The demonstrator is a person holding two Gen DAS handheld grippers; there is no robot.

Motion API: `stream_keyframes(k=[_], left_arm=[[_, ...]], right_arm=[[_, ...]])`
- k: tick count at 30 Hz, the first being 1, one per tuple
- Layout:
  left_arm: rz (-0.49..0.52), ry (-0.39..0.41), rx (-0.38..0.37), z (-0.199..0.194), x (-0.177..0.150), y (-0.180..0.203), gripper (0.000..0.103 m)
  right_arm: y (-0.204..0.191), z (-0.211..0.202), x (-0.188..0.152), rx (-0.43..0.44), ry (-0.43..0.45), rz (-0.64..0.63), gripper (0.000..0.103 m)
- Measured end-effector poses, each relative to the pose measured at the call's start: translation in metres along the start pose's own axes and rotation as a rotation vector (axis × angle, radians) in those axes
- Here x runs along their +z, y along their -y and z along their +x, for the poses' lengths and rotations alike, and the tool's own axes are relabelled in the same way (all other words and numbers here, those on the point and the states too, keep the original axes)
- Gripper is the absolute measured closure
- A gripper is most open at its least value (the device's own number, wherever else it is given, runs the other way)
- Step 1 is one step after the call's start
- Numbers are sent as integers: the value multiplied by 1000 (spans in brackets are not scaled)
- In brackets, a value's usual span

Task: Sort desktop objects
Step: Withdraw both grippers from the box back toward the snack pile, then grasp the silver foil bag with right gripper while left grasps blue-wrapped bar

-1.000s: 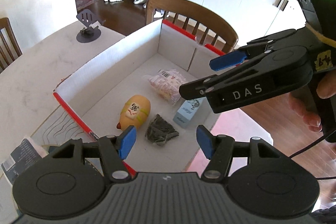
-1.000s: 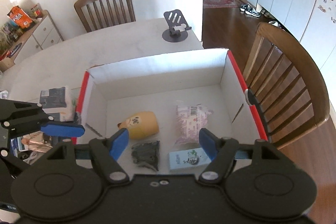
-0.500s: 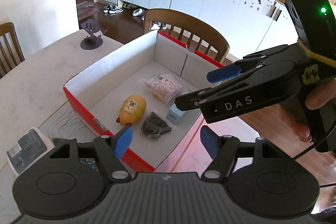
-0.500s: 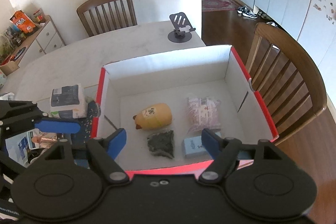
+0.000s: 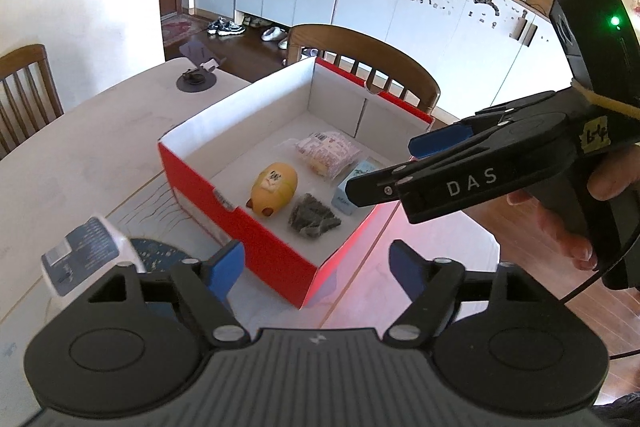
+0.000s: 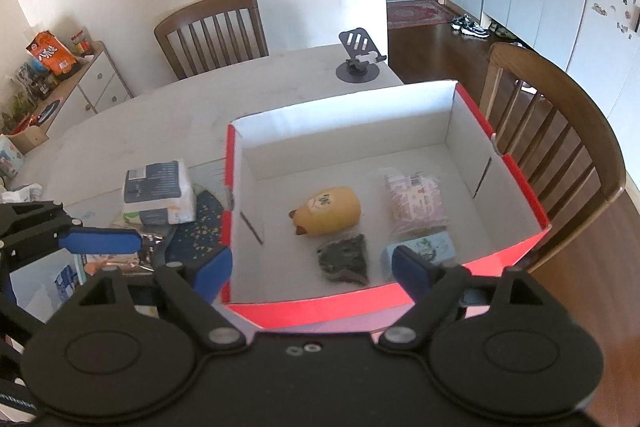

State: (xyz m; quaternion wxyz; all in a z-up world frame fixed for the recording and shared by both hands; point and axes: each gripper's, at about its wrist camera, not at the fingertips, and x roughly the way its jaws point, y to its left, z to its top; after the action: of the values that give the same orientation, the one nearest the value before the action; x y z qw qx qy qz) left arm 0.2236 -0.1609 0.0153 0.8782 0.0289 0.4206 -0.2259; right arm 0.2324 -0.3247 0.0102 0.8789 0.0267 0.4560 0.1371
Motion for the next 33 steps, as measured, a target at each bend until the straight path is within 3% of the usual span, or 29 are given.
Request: stream_keyframes(k=[13,17,33], left_arm=[[-4,-11,7,-26,-41,-21,17],[-15,-14,18,-34,-57,-30,0],[-93,11,93,-62,-112,-78,0]], right_arm=[[-46,2,-15,9,-1,6,16],[-63,6,-18,16,-4,-6,16],[-116,26,-29,40,-17,-32,16]])
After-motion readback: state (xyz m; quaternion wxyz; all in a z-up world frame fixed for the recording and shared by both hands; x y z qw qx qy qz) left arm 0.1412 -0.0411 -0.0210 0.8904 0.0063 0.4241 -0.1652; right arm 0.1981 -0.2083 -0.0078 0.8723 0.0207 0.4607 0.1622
